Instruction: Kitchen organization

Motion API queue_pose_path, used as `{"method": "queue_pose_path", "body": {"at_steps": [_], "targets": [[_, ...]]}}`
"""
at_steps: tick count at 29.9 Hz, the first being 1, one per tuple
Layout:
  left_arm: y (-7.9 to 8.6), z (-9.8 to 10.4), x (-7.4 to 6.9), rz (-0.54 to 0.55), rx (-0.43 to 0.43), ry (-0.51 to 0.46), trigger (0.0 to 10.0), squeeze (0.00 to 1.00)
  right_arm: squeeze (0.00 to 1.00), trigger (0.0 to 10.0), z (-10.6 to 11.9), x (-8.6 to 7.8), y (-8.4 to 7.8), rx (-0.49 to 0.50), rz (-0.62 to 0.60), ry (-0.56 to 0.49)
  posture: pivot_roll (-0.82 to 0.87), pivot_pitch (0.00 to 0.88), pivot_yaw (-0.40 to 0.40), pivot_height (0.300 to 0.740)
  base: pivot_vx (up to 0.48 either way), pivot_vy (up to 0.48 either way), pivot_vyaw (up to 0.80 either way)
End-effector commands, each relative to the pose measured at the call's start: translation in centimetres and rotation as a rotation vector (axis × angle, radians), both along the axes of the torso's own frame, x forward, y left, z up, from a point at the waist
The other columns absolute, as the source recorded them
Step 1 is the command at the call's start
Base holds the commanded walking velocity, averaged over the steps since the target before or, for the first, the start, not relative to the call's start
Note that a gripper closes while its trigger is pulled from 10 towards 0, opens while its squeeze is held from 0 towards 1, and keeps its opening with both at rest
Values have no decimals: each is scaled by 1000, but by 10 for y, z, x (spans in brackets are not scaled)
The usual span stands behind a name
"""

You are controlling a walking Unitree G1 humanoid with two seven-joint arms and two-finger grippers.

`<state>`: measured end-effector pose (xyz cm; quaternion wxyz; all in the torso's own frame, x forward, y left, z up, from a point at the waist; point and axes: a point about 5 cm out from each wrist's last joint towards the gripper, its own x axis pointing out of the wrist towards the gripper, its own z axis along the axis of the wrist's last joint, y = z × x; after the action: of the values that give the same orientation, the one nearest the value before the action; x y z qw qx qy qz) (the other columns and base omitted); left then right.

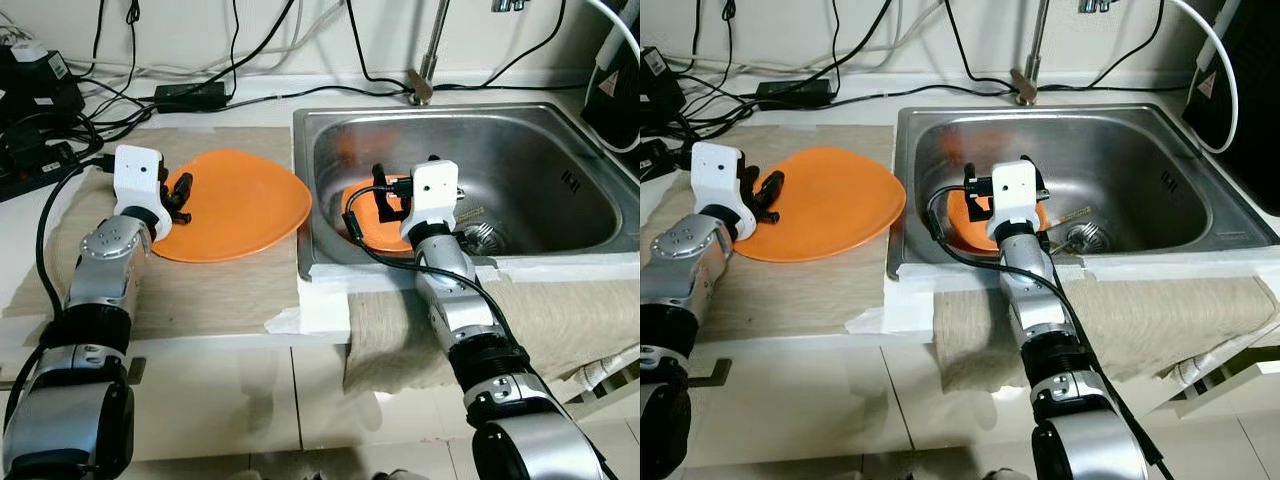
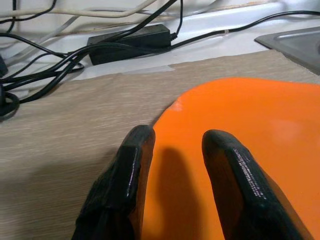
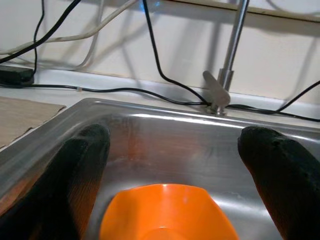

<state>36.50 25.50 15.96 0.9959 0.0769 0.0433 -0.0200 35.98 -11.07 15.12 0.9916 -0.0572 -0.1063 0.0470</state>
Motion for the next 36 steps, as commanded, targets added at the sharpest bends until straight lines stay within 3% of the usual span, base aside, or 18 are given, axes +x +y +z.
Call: {"method": "queue_pose_path", "body": {"at_steps": [1, 3, 9, 15, 18, 19, 22, 25, 28, 35, 36], "targets": [[8, -12, -7, 14, -5, 50, 10000, 0, 0, 10000, 4, 3, -2, 13, -2, 1, 37, 0, 16, 740, 0, 0, 0], [8, -12, -7, 14, -5, 50, 10000, 0, 0, 10000, 4, 3, -2, 13, -2, 1, 37, 0, 16, 740, 0, 0, 0], [25, -42, -24, 99, -102, 145, 10000, 0, 0, 10000, 11, 10, -5, 31, 36, 21, 44, 0, 2, 740, 0, 0, 0], [27, -59, -34, 114, -109, 195, 10000, 0, 0, 10000, 17, 14, -8, 33, 51, 21, 48, 0, -8, 740, 0, 0, 0], [27, -67, -39, 119, -114, 217, 10000, 0, 0, 10000, 19, 17, -7, 84, 80, 46, 50, 0, -11, 740, 0, 0, 0], [25, -69, -40, 118, -116, 220, 10000, 0, 0, 10000, 17, 20, 0, 213, 147, 118, 49, 0, -13, 740, 0, 0, 0], [25, -69, -40, 115, -113, 219, 10000, 0, 0, 10000, 16, 22, 12, 290, 224, 169, 52, 0, -15, 740, 0, 0, 0], [24, -68, -39, 110, -110, 212, 10000, 0, 0, 10000, 15, 22, 27, 304, 297, 201, 53, 0, -13, 740, 0, 0, 0], [23, -68, -38, 108, -110, 210, 10000, 0, 0, 10000, 15, 22, 31, 304, 312, 206, 54, 0, -13, 740, 0, 0, 0], [4, -64, -32, 41, -109, 190, 10000, 0, 0, 10000, 24, 24, 70, 325, 488, 260, 56, 0, -11, 740, 0, 0, 0], [4, -64, -32, 41, -109, 190, 10000, 0, 0, 10000, 24, 24, 70, 325, 488, 260, 56, 0, -11, 740, 0, 0, 0]]}}
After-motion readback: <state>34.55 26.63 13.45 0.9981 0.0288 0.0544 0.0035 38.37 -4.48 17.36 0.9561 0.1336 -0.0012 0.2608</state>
